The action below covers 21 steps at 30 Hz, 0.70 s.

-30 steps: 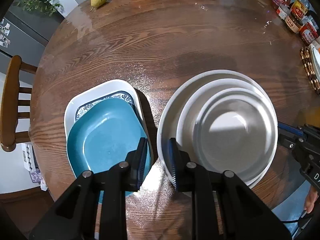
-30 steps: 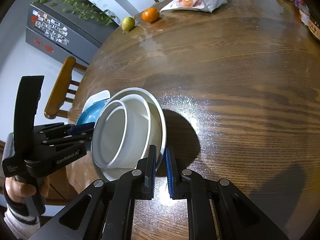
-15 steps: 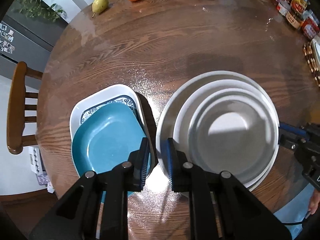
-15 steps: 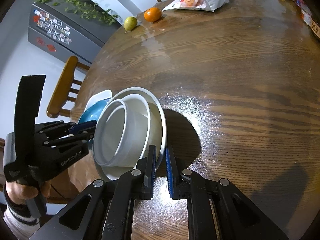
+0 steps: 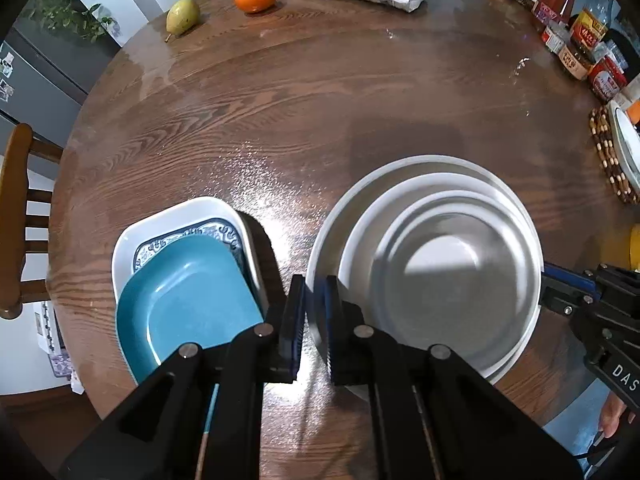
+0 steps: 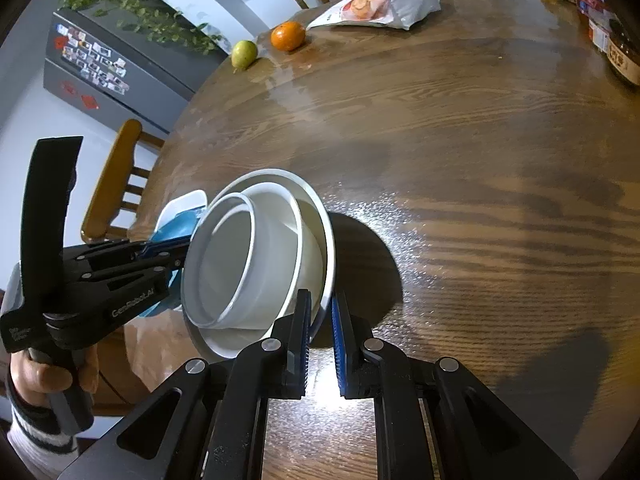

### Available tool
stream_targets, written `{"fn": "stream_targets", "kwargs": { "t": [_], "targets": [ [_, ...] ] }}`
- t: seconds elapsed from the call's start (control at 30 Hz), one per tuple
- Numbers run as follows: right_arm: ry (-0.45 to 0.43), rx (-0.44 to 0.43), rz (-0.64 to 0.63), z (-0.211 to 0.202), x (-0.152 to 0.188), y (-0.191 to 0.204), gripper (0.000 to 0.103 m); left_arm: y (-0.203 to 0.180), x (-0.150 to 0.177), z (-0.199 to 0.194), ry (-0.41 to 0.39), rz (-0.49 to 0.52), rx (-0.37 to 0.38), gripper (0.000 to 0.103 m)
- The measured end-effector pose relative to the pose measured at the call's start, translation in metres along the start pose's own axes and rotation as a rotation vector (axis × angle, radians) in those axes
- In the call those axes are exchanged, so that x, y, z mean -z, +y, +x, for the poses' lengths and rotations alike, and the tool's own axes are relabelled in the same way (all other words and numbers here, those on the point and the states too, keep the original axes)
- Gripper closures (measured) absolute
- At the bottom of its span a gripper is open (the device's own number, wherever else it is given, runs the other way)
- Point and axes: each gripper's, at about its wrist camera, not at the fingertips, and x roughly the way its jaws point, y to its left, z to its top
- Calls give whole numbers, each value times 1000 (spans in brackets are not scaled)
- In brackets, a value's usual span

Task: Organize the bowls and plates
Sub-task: 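Lift the nested white bowls with both grippers over the teal dish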

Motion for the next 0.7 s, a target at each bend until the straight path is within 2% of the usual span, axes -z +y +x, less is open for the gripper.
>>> {"fn": "stream_targets", "kwargs": {
  "t": [0.17,0.3,0.7],
  "targets": [
    [21,17,8,0,-6,-3,90,1,0,-1,-33,-37,20,99],
    [22,45,-13,0,-8,0,90,-5,0,-1,-55,-17,6,99],
    [0,54,-4,-5,-7,-5,91,1,16,-5,-111,-97,121,100]
  ]
}}
